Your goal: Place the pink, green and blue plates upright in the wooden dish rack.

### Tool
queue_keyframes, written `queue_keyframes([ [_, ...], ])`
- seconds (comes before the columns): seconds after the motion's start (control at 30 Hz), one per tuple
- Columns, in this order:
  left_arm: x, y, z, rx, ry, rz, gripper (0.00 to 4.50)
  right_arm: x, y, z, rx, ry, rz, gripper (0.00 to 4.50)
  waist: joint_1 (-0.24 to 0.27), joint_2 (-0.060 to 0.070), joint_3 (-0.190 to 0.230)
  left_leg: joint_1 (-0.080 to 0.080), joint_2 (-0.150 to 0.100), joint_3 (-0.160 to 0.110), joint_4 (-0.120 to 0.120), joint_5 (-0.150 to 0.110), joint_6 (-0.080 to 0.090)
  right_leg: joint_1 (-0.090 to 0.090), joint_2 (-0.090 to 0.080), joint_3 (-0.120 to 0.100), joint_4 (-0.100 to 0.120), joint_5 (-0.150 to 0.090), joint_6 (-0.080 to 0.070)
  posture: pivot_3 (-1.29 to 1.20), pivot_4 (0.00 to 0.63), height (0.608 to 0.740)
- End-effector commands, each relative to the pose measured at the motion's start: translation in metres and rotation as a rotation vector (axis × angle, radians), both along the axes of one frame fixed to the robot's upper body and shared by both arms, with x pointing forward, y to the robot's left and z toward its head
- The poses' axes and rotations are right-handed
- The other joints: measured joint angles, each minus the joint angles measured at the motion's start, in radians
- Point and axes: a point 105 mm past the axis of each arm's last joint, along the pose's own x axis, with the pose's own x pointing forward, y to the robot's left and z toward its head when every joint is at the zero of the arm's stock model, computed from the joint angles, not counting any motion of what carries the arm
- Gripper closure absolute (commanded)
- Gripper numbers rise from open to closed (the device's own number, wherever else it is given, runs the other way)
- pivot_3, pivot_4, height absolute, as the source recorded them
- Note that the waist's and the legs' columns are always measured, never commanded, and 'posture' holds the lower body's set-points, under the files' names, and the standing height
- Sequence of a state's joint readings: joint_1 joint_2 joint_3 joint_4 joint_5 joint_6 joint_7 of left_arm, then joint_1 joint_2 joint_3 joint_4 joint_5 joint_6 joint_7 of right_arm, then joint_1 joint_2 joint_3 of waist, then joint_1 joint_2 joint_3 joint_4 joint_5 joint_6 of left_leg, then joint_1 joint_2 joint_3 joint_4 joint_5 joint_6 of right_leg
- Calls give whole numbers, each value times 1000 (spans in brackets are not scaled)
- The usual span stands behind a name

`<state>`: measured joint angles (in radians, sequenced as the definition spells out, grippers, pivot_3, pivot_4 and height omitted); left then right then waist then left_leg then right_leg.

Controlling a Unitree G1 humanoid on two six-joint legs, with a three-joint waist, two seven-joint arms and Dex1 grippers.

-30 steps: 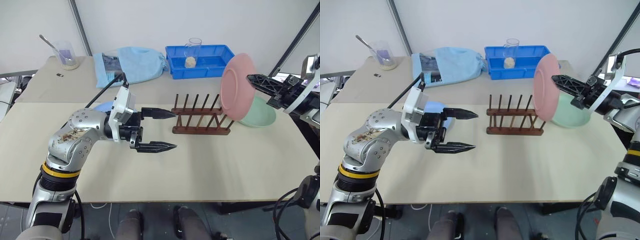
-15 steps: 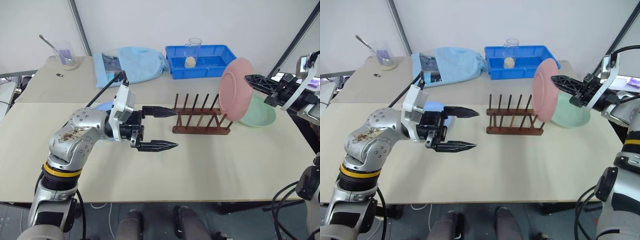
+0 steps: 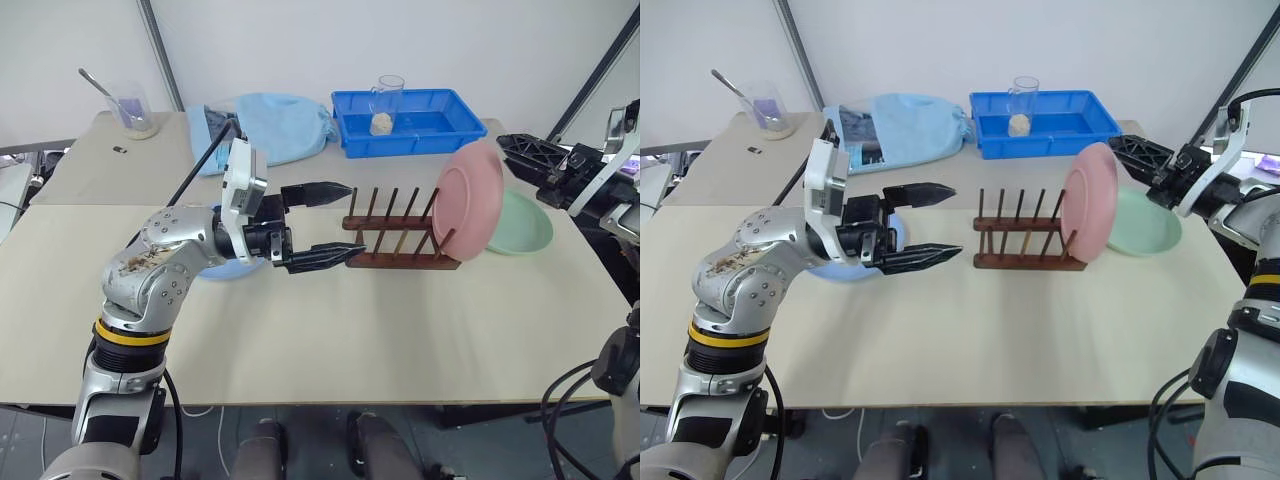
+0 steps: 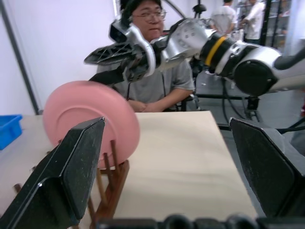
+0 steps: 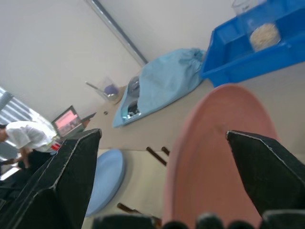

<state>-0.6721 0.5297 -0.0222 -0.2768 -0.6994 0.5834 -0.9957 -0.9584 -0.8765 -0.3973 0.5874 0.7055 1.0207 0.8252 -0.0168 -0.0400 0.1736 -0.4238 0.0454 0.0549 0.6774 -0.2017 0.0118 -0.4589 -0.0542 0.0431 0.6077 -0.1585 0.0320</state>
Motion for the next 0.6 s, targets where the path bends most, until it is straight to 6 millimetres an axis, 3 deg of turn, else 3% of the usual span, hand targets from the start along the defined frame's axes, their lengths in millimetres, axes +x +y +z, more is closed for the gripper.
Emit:
queue_keyframes([
  [0.03, 0, -1, 5, 43, -59, 28, 0, -16, -15, 25, -230, -148, -49, 29, 4, 0, 0, 0, 0, 0, 0, 0, 0, 0, 0, 0, 0, 0, 0, 0, 150, 720],
  [0.17, 3, -4, 4, 76, -109, 66, 0, -25, -27, -4, -659, -145, -30, 29, 4, 0, 0, 0, 0, 0, -1, 0, 0, 0, -1, 0, -2, -1, 1, 0, 150, 720],
  [0.3, 3, -9, -5, 136, -135, 74, 0, -24, -38, -66, -1119, -85, 53, 29, -2, 0, 0, 1, -1, 1, 0, 0, 0, 1, -1, 0, -2, 0, 1, 0, 150, 720],
  [0.5, 0, -17, -9, 146, -155, 69, 0, 0, -49, -120, -1414, -64, 44, 29, -19, 1, 0, 3, -1, 3, 1, 0, 0, 0, -1, 2, 3, 0, 1, 0, 150, 720],
  [0.6, -1, -19, -11, 149, -165, 75, 0, 15, -49, -133, -1466, -55, 11, 29, -31, 0, 1, 4, -1, 2, 1, 0, -1, 1, -1, 2, 3, 0, 0, 0, 150, 720],
])
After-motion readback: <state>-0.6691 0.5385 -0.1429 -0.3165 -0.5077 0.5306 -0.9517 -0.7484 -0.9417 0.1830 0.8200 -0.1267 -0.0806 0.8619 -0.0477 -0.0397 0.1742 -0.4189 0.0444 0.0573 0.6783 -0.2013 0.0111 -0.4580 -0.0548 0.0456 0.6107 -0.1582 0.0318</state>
